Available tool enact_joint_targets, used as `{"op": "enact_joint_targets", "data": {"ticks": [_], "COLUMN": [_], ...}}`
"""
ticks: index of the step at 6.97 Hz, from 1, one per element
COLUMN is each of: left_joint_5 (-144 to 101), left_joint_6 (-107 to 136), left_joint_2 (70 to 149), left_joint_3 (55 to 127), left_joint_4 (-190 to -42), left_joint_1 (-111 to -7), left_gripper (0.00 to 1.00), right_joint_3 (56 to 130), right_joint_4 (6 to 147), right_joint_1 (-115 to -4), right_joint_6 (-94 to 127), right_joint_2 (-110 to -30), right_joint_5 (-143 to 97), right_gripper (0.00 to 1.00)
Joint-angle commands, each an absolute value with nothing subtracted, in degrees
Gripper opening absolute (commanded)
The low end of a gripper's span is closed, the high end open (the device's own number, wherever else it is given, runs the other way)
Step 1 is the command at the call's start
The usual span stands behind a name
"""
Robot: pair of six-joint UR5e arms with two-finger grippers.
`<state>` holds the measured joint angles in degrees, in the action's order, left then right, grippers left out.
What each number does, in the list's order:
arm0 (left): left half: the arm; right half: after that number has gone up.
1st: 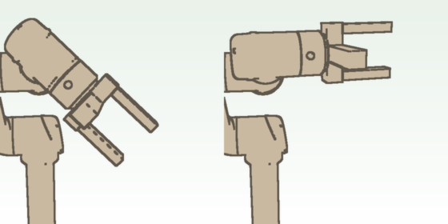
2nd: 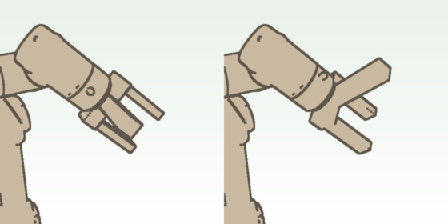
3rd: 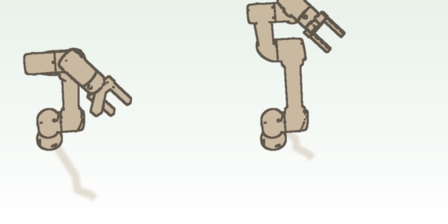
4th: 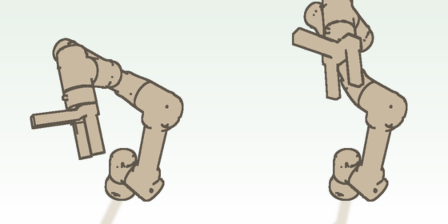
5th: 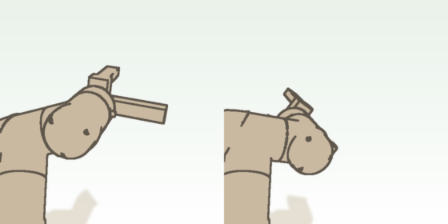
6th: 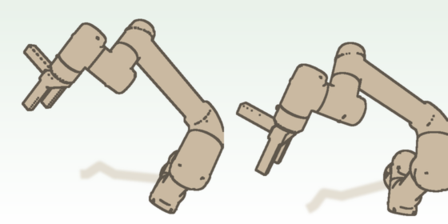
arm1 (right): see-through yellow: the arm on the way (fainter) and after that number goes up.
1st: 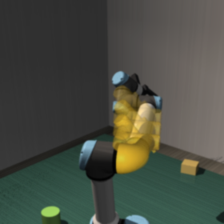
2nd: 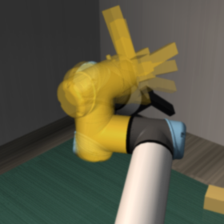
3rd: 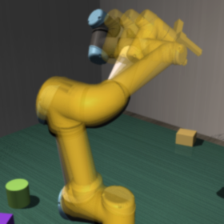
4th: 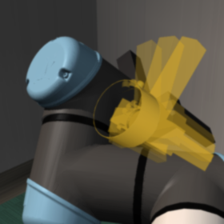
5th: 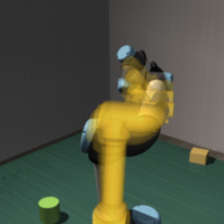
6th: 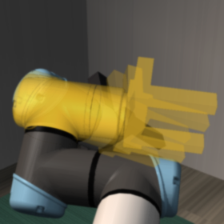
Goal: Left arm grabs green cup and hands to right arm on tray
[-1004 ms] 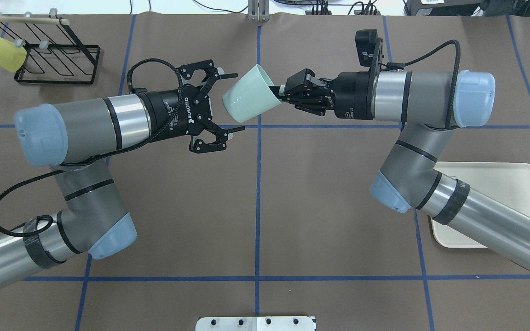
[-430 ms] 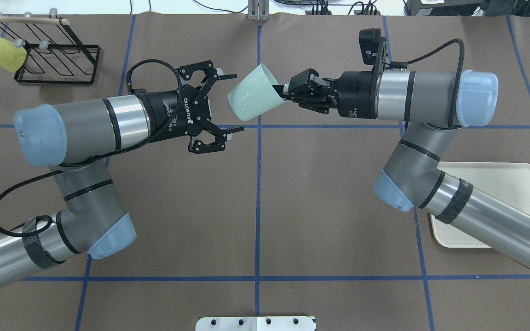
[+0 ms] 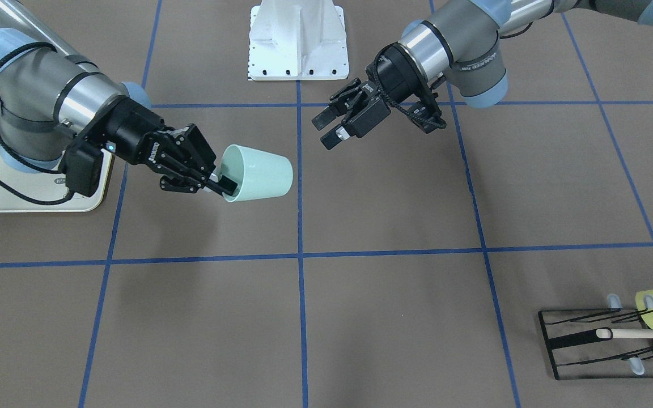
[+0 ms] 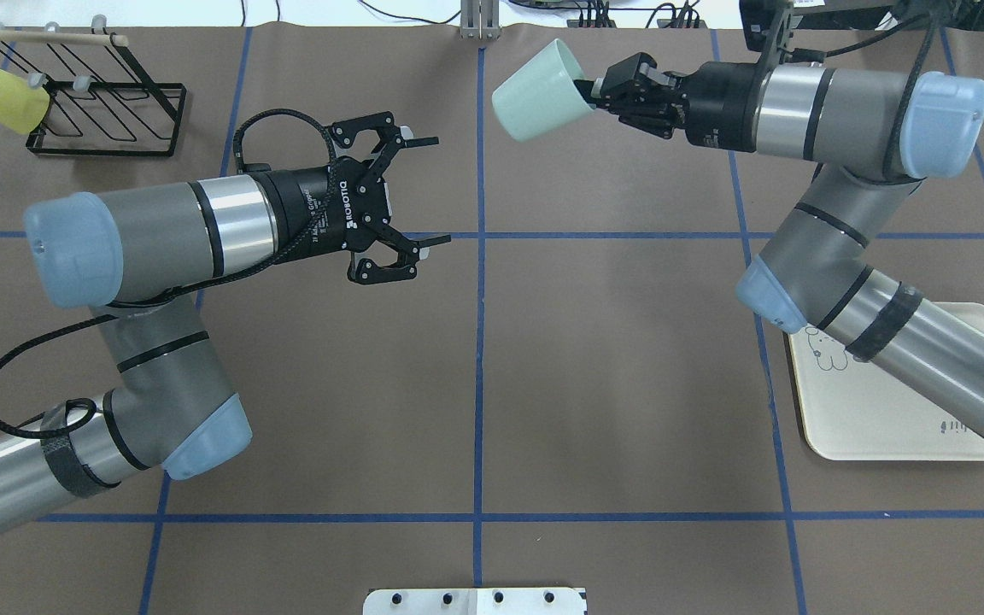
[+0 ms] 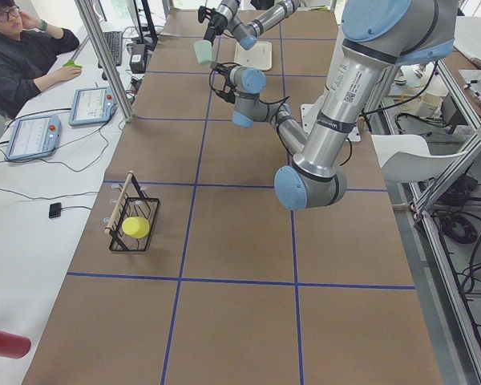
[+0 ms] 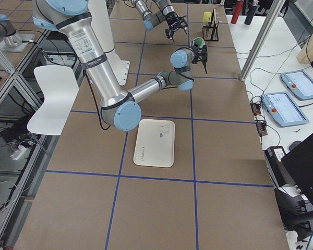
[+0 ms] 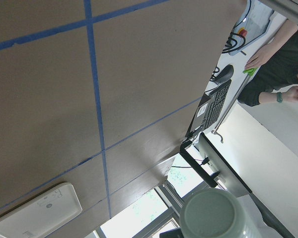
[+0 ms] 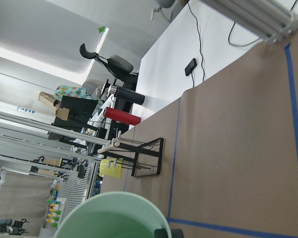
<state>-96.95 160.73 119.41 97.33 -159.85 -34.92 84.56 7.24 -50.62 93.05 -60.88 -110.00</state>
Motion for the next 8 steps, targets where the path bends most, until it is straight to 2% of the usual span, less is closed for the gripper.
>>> {"op": "enact_joint_targets", "data": {"ticks": [1, 3, 4, 8], "left_joint_5": [-97.1, -96.9, -96.8, -96.3], "left_joint_6": [159.6, 153.7, 149.6, 124.7], "left_joint_2": [119.4, 119.4, 119.6, 119.9], "left_joint_3": [97.6, 98.1, 99.4, 108.6], "left_joint_4": [-159.3, -155.8, -150.9, -127.9], "left_joint_1": [-35.3, -36.0, -36.6, -37.8], "left_gripper": [1.00, 1.00, 1.00, 1.00], "right_joint_3": [84.8, 90.1, 95.7, 112.8], "right_joint_4": [14.4, 26.6, 33.3, 51.5], "right_joint_1": [-56.8, -62.4, -63.5, -65.7], "right_joint_6": [81.6, 69.6, 61.9, 43.9], "right_joint_2": [-63.5, -69.1, -74.5, -92.0], "right_joint_5": [-110.8, -116.1, -116.5, -116.5], "right_gripper": [0.00, 0.00, 0.00, 0.00]}}
